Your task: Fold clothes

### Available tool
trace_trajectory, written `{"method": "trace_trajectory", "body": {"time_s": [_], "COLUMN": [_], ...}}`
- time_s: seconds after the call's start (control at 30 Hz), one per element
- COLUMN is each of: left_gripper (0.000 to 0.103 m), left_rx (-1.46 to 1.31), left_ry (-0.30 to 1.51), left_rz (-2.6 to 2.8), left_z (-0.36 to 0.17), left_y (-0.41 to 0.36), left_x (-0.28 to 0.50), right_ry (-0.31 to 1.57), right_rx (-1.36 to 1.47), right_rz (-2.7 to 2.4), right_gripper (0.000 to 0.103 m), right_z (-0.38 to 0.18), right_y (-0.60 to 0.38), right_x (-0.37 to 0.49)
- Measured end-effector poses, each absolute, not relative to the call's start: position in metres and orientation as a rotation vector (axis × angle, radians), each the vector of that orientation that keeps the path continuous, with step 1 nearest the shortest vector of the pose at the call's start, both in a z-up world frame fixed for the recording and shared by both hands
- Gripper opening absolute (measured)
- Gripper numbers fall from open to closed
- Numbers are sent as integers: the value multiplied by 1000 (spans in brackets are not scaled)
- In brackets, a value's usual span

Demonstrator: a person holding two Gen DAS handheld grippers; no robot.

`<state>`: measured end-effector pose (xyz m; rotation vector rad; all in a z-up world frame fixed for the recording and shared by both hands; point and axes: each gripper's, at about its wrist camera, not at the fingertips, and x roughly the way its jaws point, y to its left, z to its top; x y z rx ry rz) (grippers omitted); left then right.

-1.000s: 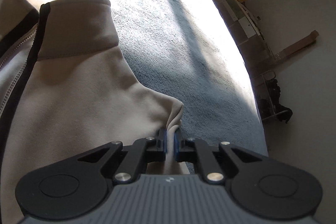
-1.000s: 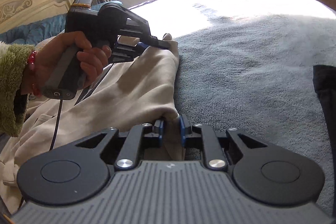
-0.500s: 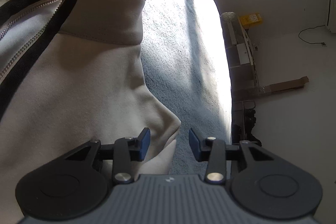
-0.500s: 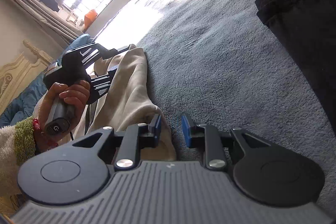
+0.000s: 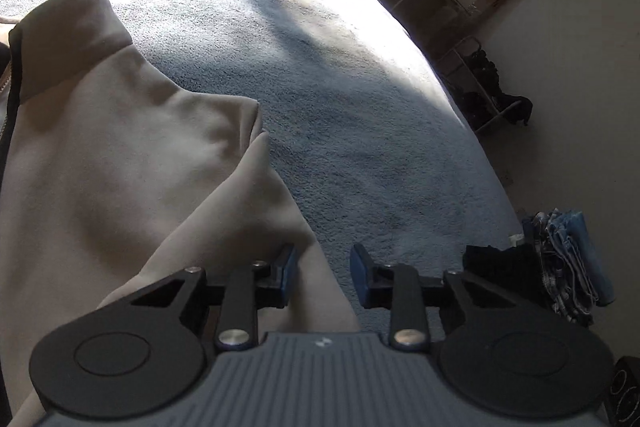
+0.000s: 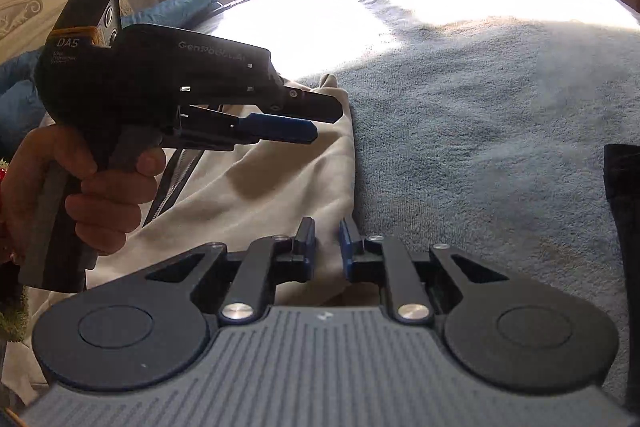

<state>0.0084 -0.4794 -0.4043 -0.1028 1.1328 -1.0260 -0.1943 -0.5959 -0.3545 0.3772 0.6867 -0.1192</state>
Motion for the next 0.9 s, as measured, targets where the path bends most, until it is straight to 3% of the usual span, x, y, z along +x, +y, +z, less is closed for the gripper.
{"method": "trace_trajectory", "body": {"time_s": [0.03, 0.07, 0.4, 0.47, 0.53, 0.73, 0.9], "left_gripper": [4, 3, 3, 14, 40, 45, 47], "left_rx": [-137, -171, -329, -320, -290, -201, -94], "left_ry": [1145, 1158, 1245, 1244, 1226, 1228, 1306], "left_rz": [-1005, -985, -962, -955, -947, -860, -730], "left_z": [-412, -421, -427, -412, -388, -298, -284], "left_y": [-478, -476, -460, -454, -439, -337, -244], "left_x": [15, 22, 43, 43, 41, 37, 13], "right_ry": [702, 718, 791, 836, 839, 798, 755], "right_rx": [375, 372, 370, 364, 378, 354, 335], "right_rz": [-127, -135, -116, -127, -133, -131, -86], "right_gripper": [9, 8, 3, 4, 5, 9, 9], "right_z": [-360, -366, -378, -374, -365, -327, -313], "right_y": [-594, -593, -585, -584, -586, -579, -550], "right_x": [-196, -197, -218, -223, -230, -237, -216]}}
